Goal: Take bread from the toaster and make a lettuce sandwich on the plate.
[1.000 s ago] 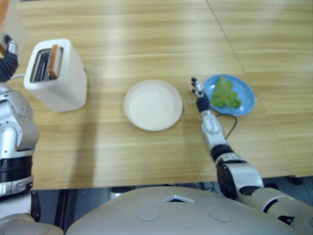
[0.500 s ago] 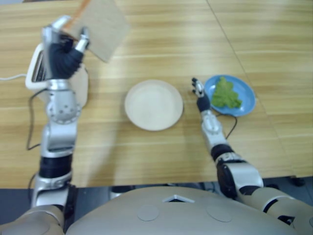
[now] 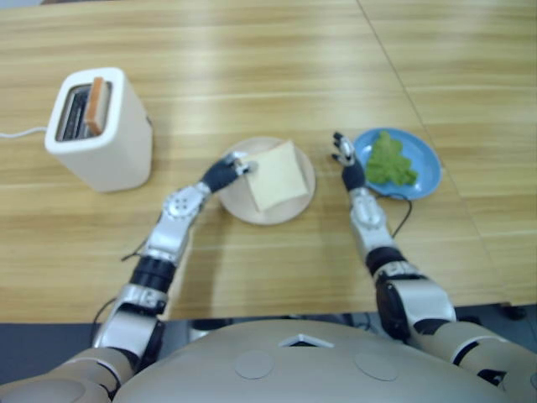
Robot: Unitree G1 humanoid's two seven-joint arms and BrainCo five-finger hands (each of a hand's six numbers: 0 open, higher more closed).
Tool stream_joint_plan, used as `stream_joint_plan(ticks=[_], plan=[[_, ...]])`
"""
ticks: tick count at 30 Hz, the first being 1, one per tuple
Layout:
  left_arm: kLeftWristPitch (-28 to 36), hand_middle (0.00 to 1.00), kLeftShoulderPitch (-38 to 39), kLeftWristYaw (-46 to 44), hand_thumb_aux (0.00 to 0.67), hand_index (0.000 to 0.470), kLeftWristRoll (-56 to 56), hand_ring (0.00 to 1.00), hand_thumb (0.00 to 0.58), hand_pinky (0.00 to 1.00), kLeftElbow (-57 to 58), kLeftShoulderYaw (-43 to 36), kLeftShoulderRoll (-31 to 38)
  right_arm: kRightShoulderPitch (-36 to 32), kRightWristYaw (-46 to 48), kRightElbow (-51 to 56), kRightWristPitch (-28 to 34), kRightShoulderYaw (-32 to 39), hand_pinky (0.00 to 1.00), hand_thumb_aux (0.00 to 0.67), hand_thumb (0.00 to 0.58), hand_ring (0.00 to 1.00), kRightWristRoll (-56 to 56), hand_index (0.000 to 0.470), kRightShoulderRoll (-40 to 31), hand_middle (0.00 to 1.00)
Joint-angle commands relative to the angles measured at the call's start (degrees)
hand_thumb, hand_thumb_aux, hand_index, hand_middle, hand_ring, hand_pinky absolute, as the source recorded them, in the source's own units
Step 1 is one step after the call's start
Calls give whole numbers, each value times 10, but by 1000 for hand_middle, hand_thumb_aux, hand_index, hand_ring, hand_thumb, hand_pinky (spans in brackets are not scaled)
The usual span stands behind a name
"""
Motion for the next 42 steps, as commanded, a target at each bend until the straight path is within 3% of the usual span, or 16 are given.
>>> stream_joint_plan(ticks=[1,4,10,11,12,13,21,27,30,33,36,38,42], plan=[[-31,1000,-5,-28,670,460,23,1000,580,1000,9,-17,18,8,2,7,14,-5,0,0,0,0,6,0,1,0],[-44,1000,-7,-23,670,460,49,1000,580,1000,11,-28,23,10,2,5,14,-6,0,0,0,0,7,0,0,0],[-57,1000,-28,69,670,460,140,1000,580,1000,34,-34,34,11,4,3,15,-5,0,0,0,0,7,0,0,0],[-60,929,-29,80,489,336,151,929,538,929,33,-35,36,12,4,3,15,-5,0,0,0,0,7,0,0,0],[-66,929,-31,104,489,336,174,929,538,929,29,-38,40,12,4,3,15,-5,0,0,0,0,7,0,-1,0],[-74,0,-33,129,0,0,197,0,0,0,22,-41,43,13,4,2,15,-5,0,0,0,0,7,0,-1,0],[-93,0,-25,207,0,0,266,0,0,0,-20,-38,55,17,6,-12,14,-3,0,0,0,0,7,0,1,0],[-85,0,-2,245,0,0,327,0,0,0,-116,-22,87,27,7,-42,9,2,0,0,0,0,2,0,-4,0],[-74,0,7,275,0,0,339,0,0,0,-178,15,96,46,-14,-112,-17,16,0,0,0,0,-37,0,-27,0],[-82,0,13,284,0,0,282,0,0,0,-199,53,79,70,-55,-229,-23,22,0,0,0,0,-128,0,-90,0],[-89,0,16,280,0,0,221,0,0,0,-159,74,51,90,-130,-348,62,20,0,0,0,0,-298,0,-200,0],[-93,0,16,279,0,0,207,0,0,0,-121,73,38,88,-164,-365,143,40,0,0,0,0,-412,0,-282,0],[-113,0,21,291,0,0,214,0,0,0,-74,55,24,15,-195,-207,230,137,0,0,0,0,-540,0,-379,0]])
